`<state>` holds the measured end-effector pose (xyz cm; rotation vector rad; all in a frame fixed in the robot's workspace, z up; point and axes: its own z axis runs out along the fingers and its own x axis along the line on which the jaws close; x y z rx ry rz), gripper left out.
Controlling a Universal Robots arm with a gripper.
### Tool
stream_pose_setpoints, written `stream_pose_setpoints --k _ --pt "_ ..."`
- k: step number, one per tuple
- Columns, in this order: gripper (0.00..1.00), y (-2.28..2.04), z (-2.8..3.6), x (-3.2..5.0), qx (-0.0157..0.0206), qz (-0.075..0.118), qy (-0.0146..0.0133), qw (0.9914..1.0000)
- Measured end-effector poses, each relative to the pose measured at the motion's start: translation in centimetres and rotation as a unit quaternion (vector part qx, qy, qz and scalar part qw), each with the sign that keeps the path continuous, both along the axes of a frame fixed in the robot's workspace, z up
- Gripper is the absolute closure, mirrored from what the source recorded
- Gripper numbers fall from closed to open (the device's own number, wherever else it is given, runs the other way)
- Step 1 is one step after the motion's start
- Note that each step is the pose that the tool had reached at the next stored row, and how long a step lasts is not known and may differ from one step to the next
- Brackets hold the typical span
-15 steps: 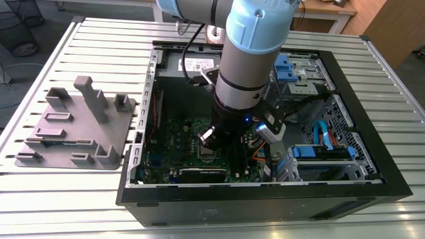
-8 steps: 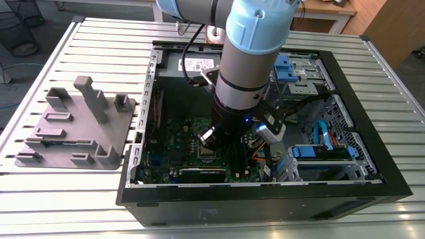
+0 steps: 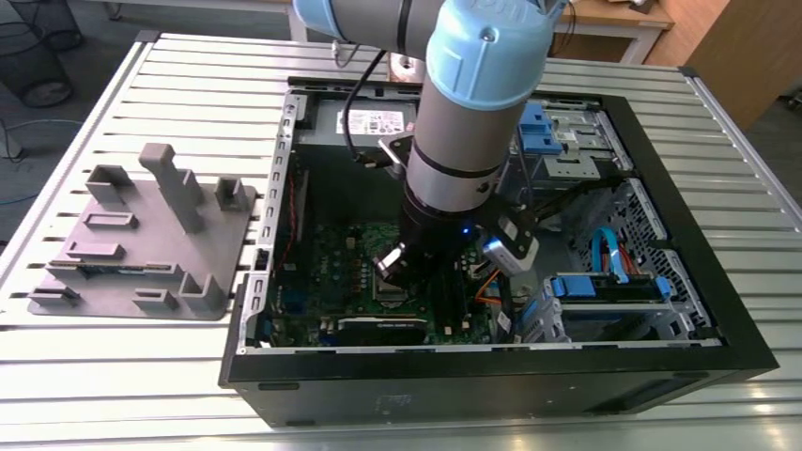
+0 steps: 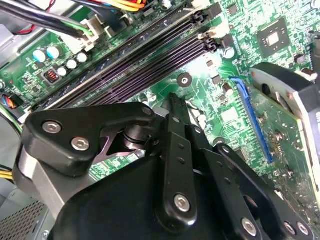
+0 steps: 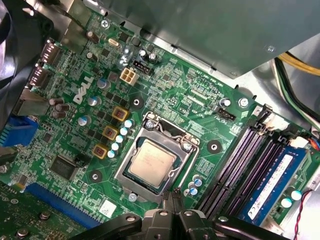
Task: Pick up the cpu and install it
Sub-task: 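Install the first cpu locking lever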
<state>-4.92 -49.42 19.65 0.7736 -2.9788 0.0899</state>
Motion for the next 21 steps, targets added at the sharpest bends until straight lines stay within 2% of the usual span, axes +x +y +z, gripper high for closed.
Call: stream_pose_setpoints --k 6,21 --pt "0.89 -0.16 -0.16 -0.01 0.0000 0.000 0.0000 1.00000" --pt "0.89 -0.06 -0.16 -0.34 -0.0003 0.000 -0.0002 1.00000"
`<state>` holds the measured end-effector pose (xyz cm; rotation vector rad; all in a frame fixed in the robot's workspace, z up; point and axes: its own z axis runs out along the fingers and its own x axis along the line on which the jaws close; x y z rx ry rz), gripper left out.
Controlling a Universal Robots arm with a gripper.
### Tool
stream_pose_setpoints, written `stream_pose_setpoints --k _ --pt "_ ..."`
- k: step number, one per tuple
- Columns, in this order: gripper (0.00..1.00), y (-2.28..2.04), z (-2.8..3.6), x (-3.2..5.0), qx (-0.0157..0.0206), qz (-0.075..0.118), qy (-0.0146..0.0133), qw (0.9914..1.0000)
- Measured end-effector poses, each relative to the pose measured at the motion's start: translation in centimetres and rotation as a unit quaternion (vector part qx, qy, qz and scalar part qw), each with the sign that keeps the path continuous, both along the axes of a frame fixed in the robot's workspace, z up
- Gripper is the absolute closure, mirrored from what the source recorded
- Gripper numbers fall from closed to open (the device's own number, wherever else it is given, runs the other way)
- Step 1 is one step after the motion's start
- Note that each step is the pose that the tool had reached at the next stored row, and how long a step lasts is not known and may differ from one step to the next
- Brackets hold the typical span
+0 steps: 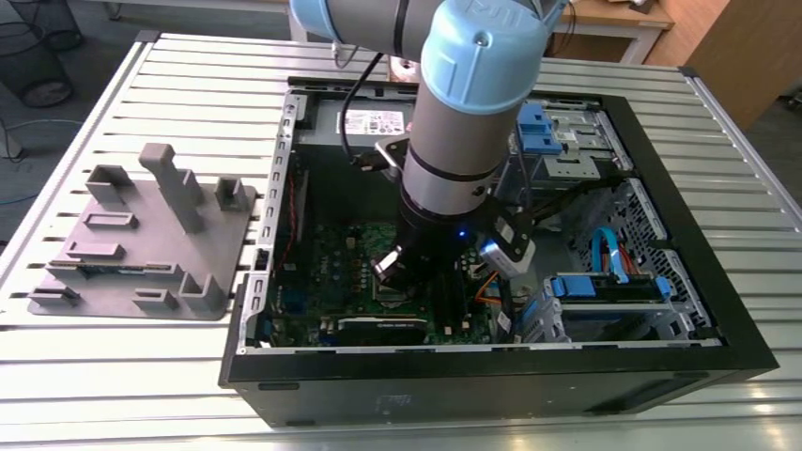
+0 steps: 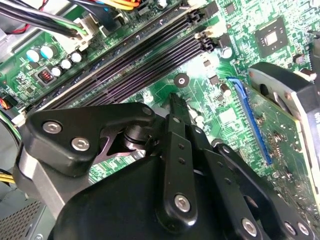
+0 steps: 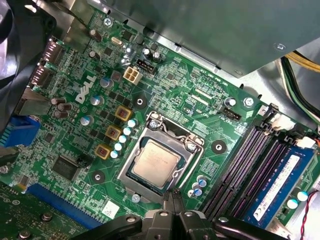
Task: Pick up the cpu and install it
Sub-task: 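Install the first cpu locking lever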
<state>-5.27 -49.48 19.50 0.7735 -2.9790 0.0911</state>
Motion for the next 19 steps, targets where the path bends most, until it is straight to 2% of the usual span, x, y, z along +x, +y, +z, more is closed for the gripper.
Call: stream_pose_setpoints --k 7,15,19 --pt "0.89 0.07 0.50 -0.01 0.0001 0.000 -0.0007 1.00000" --pt "0.89 0.48 0.52 -0.02 0.0001 0.000 -0.0008 1.00000" --pt "0.89 0.51 0.51 -0.02 0.0002 0.000 -0.0008 1.00000"
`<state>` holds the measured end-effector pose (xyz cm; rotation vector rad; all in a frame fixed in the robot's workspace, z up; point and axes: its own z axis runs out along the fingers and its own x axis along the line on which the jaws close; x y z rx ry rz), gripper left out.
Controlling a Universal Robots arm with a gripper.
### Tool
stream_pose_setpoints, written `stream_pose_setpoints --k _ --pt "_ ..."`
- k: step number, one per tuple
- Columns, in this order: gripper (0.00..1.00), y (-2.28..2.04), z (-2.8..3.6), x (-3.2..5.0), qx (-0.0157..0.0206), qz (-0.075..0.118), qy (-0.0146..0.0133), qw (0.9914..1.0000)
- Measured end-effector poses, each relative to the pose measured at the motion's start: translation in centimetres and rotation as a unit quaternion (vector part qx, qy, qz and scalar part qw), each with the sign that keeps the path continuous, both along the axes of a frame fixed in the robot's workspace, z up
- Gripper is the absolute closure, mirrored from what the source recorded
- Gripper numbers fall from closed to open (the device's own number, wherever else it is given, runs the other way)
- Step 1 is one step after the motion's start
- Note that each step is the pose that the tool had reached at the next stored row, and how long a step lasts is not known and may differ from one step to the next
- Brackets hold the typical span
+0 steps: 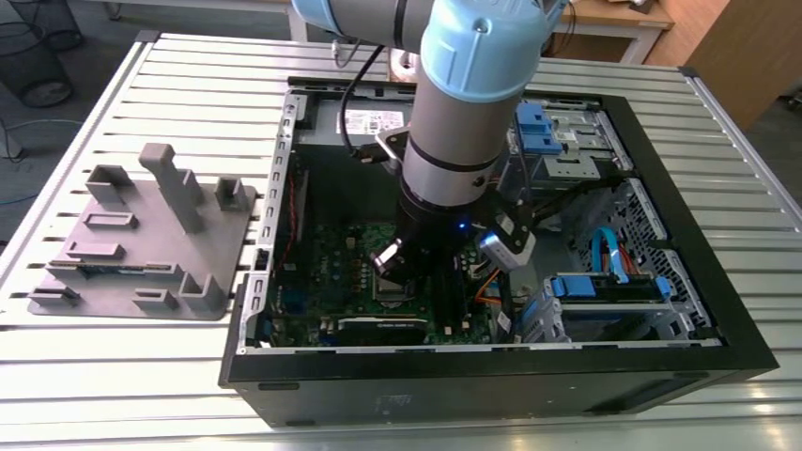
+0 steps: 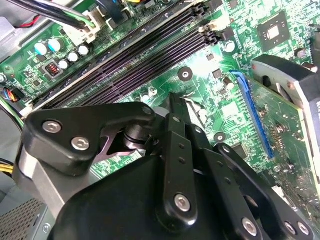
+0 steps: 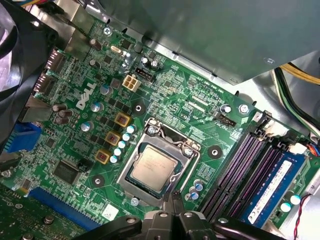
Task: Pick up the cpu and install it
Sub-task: 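Install the first cpu locking lever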
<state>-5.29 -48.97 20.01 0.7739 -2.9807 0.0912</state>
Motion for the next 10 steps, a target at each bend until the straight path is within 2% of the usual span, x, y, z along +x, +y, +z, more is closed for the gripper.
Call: stream_pose_setpoints --k 5,10 --pt "0.89 -0.07 -0.06 -0.01 -0.0005 -0.001 0.0001 1.00000" --pt "0.89 -0.46 -0.23 -0.01 -0.0012 -0.002 0.0001 1.00000"
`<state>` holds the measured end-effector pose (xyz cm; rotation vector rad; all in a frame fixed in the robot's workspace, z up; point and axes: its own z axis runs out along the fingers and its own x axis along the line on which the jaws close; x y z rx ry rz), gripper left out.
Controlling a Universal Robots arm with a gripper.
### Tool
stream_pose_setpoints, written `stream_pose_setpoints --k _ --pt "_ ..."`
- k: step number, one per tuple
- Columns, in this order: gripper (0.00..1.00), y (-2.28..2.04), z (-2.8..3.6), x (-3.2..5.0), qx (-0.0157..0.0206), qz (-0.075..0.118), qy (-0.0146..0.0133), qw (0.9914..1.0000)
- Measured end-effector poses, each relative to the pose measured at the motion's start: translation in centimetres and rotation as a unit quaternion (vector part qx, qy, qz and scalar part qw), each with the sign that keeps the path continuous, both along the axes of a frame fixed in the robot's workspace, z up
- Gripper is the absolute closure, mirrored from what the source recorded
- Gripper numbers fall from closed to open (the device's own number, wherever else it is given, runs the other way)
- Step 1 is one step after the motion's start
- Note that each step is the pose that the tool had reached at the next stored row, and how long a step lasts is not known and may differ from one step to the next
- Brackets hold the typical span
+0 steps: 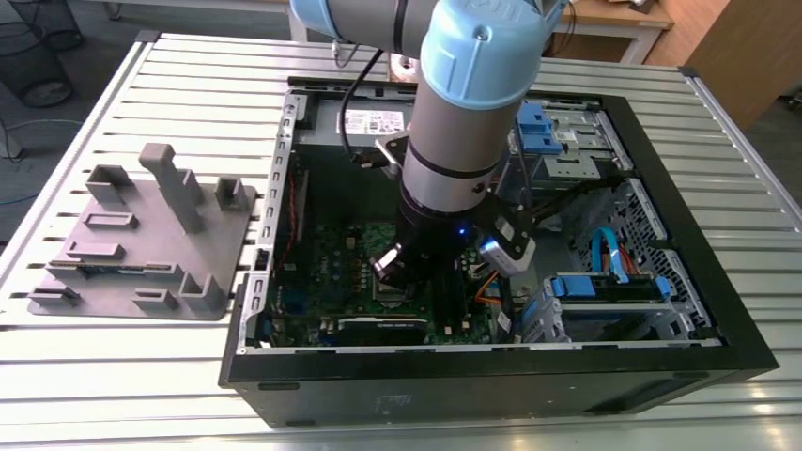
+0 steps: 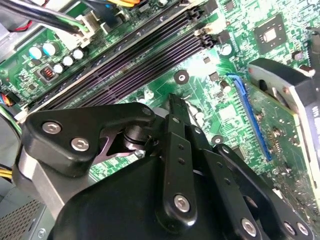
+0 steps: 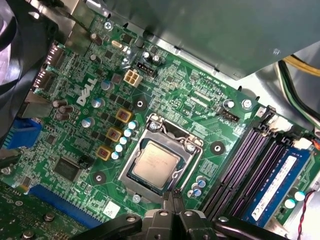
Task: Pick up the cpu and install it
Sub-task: 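Install the first cpu locking lever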
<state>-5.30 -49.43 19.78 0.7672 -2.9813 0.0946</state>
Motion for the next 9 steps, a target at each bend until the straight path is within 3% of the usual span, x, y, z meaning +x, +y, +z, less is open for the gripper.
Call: stream_pose_setpoints --k 5,9 --pt "0.89 0.00 0.00 0.01 -0.0008 -0.001 -0.0001 1.00000" --pt "0.89 -0.01 -0.03 0.01 -0.0008 -0.031 0.0000 0.99951"
